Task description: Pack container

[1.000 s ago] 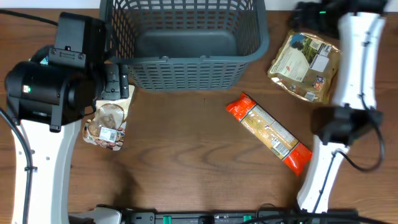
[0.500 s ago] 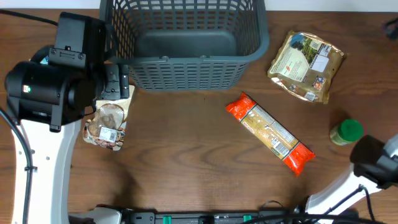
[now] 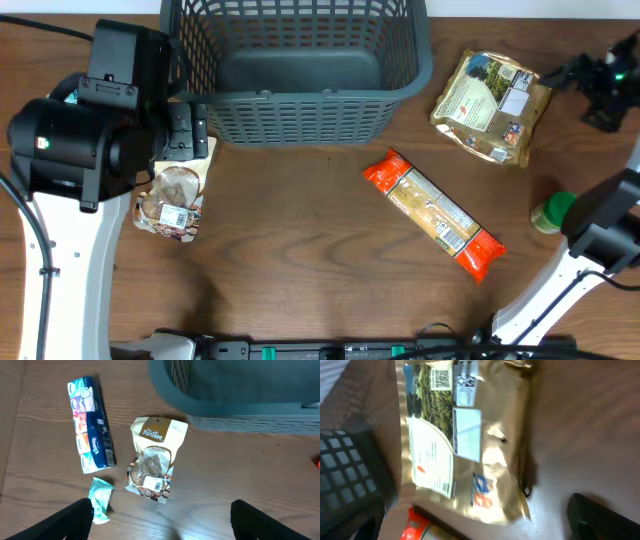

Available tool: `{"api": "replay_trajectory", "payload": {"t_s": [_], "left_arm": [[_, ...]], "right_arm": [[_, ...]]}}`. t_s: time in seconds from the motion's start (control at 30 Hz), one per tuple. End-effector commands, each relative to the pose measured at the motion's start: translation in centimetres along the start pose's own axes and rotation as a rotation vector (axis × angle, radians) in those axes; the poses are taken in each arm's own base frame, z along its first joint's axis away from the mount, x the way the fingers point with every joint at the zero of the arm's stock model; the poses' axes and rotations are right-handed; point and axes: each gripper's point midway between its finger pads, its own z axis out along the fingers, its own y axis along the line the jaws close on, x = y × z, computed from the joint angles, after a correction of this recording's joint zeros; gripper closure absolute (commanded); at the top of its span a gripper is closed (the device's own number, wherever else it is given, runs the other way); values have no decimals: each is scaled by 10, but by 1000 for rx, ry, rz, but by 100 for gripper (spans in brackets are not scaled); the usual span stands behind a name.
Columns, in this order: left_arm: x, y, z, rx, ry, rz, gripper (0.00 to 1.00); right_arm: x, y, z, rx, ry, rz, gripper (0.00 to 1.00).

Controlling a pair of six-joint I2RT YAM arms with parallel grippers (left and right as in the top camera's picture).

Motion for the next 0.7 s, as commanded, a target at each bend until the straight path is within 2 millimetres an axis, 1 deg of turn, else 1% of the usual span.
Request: {"api": "replay_trajectory", "payload": {"t_s": [0.0, 0.13, 0.23, 0.3, 0.4, 0.57, 0.67], "left_arm": [[0, 4, -2, -11, -7, -11, 12], [0, 4, -2, -11, -7, -11, 13], [0, 4, -2, -11, -6, -11, 13], [1, 4, -2, -12, -4, -11, 13], [2, 4, -2, -13, 0, -9, 13], [4, 5, -2, -14, 10, -8, 13], [4, 4, -2, -12, 11, -10, 13]], "right_arm": [[10, 11, 26, -37, 35, -40, 1], [19, 8, 61, -29, 51, -52, 1], [24, 0, 78, -8, 53, -43, 1], [23, -1, 81, -9, 47, -45, 1], [17, -7, 81, 13, 22, -53, 1], [13, -18, 80, 59, 5, -66, 1], [12, -20, 83, 63, -1, -73, 1]]}}
